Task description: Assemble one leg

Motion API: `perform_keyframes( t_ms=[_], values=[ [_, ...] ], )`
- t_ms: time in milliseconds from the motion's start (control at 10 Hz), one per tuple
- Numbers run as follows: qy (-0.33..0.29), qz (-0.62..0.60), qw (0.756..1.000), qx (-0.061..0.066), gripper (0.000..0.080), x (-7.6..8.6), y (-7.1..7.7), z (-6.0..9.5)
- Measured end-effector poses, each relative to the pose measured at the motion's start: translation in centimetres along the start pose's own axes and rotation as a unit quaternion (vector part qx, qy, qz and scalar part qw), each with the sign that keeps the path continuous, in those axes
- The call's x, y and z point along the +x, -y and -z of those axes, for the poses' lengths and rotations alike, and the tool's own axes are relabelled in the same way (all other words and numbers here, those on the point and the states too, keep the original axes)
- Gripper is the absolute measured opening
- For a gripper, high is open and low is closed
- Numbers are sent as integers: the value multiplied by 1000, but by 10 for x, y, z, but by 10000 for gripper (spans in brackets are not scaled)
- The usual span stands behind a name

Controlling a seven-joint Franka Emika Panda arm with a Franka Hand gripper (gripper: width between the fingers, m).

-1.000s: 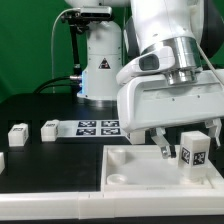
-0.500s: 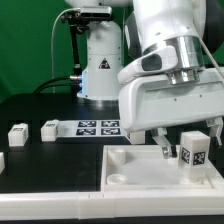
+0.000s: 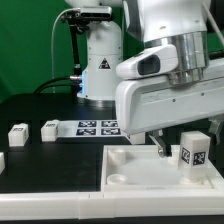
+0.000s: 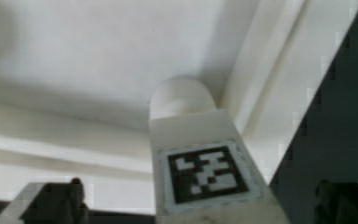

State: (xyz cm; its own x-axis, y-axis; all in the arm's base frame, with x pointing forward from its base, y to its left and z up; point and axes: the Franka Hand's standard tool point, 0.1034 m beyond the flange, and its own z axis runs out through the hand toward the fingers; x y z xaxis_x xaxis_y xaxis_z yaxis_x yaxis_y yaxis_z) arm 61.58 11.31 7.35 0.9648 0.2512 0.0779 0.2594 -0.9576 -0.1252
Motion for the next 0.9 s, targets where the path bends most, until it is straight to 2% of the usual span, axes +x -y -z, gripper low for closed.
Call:
perform_keyframes(
  t_ms=[200, 300, 600, 800, 900],
  values=[
    [79, -1, 997, 21, 649, -3, 5, 0],
    [75, -1, 997, 22, 649, 5, 4, 1],
    [71, 2, 997, 22, 649, 7, 3, 1],
    [72, 2, 997, 22, 400, 7, 3, 1],
    [72, 2, 997, 22, 400, 6, 3, 0]
  ],
)
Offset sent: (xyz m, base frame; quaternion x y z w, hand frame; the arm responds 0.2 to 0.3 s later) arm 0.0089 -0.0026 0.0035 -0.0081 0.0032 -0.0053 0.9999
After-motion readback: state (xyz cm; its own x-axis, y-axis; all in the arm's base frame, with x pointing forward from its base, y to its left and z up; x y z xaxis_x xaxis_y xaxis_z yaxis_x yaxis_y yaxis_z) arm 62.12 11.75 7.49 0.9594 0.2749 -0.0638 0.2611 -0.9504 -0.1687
